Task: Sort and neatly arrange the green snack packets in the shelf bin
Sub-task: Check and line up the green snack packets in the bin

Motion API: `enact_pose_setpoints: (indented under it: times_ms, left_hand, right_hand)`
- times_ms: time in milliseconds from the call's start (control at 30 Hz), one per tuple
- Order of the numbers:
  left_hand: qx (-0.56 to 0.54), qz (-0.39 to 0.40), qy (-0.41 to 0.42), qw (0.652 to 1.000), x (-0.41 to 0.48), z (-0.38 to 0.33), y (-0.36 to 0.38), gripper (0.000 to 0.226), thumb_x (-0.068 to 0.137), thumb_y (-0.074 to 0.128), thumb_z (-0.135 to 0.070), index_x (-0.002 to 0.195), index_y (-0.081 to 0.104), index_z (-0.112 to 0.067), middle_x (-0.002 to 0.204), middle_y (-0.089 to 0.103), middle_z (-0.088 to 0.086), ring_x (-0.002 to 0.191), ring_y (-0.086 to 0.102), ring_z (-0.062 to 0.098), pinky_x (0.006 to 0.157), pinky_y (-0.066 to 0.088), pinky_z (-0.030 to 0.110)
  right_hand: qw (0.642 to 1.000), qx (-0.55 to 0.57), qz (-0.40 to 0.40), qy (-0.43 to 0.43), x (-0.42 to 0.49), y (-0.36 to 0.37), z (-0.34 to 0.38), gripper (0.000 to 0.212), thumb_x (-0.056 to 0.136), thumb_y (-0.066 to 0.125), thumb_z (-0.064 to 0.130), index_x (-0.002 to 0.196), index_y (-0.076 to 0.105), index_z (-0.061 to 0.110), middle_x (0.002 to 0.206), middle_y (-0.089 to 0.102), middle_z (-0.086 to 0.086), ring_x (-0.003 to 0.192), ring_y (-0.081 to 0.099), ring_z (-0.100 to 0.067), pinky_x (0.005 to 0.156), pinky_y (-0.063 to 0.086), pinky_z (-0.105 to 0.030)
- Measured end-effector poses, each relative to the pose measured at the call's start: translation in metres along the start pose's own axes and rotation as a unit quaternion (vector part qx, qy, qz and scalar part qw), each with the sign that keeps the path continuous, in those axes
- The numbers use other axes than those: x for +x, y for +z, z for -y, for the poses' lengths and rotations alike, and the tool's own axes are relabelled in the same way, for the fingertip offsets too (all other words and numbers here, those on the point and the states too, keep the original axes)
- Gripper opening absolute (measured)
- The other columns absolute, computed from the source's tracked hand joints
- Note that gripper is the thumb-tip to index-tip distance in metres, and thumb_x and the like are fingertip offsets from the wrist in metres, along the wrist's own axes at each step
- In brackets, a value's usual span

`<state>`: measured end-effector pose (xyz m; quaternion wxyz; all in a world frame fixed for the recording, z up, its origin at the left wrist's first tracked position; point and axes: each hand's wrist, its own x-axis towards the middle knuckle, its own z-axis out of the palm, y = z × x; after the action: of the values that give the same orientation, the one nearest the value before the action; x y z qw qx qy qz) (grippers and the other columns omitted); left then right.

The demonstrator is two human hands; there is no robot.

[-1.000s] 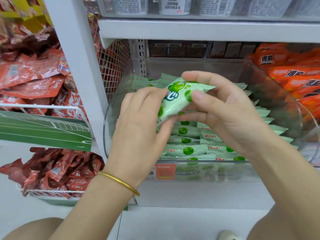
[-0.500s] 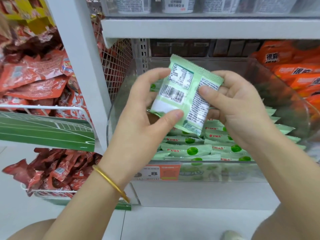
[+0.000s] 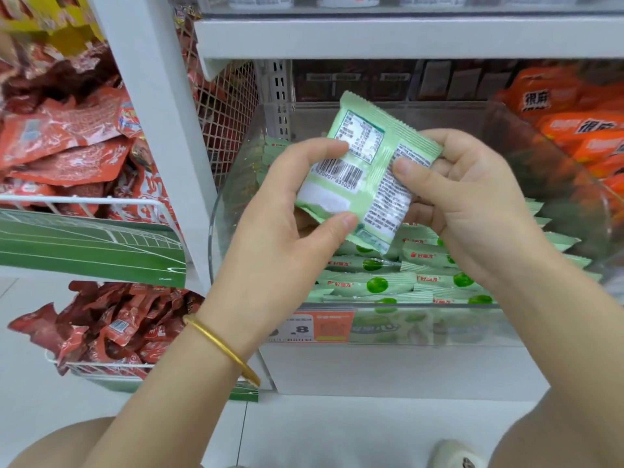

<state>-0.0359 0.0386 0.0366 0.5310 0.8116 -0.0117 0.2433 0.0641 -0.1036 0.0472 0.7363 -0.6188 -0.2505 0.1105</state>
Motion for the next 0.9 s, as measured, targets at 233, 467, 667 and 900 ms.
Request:
enact_pose_setpoints:
  times_ms: [233,467,667,900]
  left_hand:
    - [0.362,-0.058,0.043,0.929,-0.006,-0.002,0.003,0.077,0.069,0.049,-0.071,0.131,0.052,-0.024,0.139,0.038,0.005,0.125,0.034,0.028,0.103,0.032,0.045]
    - [0.316,-0.079,0.053,0.944,0.000,0.001,-0.014,0.040,0.088,0.055,-0.019,0.127,0.055,-0.017,0.112,0.053,-0.001,0.104,0.048,0.012,0.092,0.039,0.022]
    - [0.203,-0.087,0.031,0.975,0.004,-0.001,-0.024,0.035,0.089,0.057,-0.007,0.119,0.057,-0.024,0.100,0.056,-0.025,0.093,0.050,-0.015,0.078,0.035,0.000]
    - [0.194,-0.085,0.031,0.977,0.003,0.004,-0.021,0.038,0.088,0.059,-0.007,0.123,0.055,-0.023,0.104,0.049,-0.032,0.096,0.046,-0.021,0.083,0.033,-0.002]
  right_hand:
    - [0.993,0.095,0.044,0.052,-0.004,0.006,0.002,0.016,0.079,0.060,0.012,0.093,0.052,0.010,0.077,0.071,-0.006,0.064,0.068,-0.018,0.056,0.055,-0.025]
    - [0.989,0.094,0.099,0.066,-0.006,0.010,0.005,0.043,0.077,0.062,0.031,0.110,0.052,0.004,0.110,0.066,-0.012,0.096,0.069,-0.027,0.071,0.058,-0.037]
    - [0.988,-0.128,0.073,-0.050,0.005,0.004,-0.003,0.072,0.067,0.077,0.019,0.128,0.043,0.037,0.132,0.052,0.007,0.108,0.062,-0.007,0.088,0.052,-0.026]
    - [0.959,-0.240,0.111,-0.098,0.008,0.002,0.000,0.033,0.066,0.079,0.028,0.097,0.067,0.033,0.102,0.064,-0.015,0.093,0.064,-0.025,0.090,0.050,-0.039]
